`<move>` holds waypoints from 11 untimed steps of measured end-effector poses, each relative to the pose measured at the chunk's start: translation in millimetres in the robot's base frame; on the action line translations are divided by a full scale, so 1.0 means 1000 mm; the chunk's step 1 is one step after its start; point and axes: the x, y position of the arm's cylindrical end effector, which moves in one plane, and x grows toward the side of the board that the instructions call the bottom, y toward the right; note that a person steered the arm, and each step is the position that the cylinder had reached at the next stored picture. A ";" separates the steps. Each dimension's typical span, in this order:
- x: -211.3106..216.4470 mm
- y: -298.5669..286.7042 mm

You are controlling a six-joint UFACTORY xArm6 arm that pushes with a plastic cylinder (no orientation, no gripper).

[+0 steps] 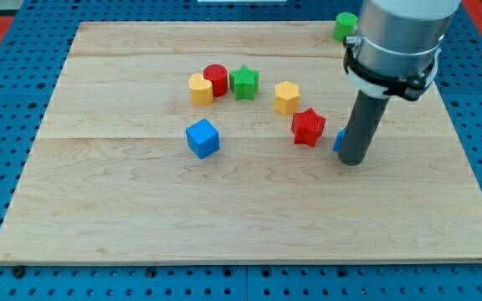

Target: Slightly move the all blocks towards the bottom side of the green circle

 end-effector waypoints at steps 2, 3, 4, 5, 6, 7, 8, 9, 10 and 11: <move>-0.040 0.014; 0.018 -0.001; 0.015 -0.088; -0.025 -0.080; -0.039 -0.050; -0.043 -0.003; -0.047 0.032; -0.047 0.018; -0.029 -0.075; -0.050 -0.123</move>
